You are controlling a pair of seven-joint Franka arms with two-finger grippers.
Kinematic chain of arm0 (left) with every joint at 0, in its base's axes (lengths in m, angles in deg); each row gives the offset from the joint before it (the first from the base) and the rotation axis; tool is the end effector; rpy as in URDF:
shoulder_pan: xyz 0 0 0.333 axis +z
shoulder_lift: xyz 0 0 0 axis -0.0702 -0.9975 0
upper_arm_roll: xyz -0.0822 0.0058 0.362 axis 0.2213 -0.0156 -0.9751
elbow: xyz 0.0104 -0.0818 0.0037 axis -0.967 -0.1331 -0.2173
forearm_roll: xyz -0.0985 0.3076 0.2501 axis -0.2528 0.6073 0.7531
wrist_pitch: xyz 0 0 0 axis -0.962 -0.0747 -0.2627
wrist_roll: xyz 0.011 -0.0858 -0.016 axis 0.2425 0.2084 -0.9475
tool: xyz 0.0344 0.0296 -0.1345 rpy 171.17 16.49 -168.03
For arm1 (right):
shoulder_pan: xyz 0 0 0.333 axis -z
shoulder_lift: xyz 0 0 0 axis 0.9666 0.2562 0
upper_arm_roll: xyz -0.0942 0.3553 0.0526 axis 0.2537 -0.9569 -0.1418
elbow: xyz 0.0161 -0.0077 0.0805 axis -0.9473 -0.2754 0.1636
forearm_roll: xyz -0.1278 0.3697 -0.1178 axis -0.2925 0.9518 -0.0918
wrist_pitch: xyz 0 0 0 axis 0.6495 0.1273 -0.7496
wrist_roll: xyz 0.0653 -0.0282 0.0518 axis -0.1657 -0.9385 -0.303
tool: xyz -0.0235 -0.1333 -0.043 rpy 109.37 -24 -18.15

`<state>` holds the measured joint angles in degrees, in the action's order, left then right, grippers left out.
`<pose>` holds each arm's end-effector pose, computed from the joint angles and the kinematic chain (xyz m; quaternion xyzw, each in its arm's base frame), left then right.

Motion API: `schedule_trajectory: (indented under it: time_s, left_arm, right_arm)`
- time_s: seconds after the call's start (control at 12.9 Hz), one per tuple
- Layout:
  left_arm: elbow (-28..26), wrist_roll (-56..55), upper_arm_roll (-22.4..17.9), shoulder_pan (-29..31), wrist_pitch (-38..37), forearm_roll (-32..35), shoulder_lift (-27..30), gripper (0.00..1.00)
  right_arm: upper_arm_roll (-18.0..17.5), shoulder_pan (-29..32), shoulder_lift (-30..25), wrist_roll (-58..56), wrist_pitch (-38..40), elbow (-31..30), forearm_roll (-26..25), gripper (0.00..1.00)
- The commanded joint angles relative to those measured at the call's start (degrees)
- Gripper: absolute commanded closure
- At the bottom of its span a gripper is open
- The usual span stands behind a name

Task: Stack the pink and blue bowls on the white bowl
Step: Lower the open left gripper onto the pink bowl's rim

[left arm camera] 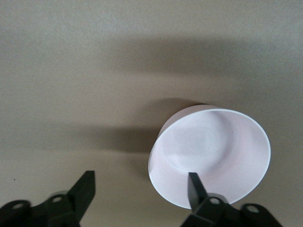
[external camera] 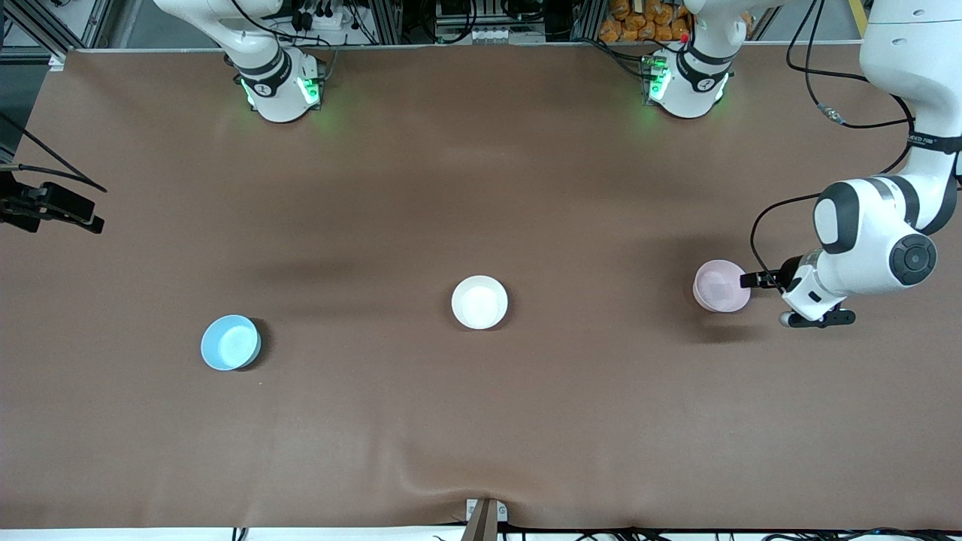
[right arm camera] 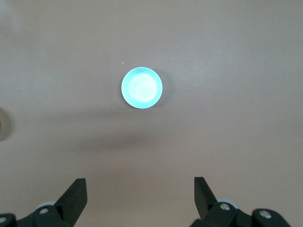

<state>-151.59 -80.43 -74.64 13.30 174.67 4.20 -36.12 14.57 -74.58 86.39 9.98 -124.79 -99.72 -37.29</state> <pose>0.6029 0.0587 0.2418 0.9932 0.0299 -0.1109 0.0211 0.5956 -0.0513 0.6311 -0.9996 0.0238 0.0082 0.0154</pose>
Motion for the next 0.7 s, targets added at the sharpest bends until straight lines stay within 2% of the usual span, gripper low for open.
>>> schedule_trajectory:
  time_s: [0.0,0.23,0.62]
  left_arm:
    - [-1.8,0.1,0.2,0.0,1.9,0.0,0.7,0.31]
    - [-1.1,0.1,0.1,-2.0,3.3,0.0,-0.2,0.36]
    - [-1.3,0.3,0.1,-1.7,5.5,0.0,-1.8,0.47]
  right_arm:
    - [0.0,0.7,-0.1,-0.4,0.0,0.3,-0.1,0.00]
    - [0.0,0.5,-0.1,-0.4,0.0,0.3,-0.1,0.00]
    - [0.0,0.4,-0.1,-0.4,0.4,0.1,-0.1,0.00]
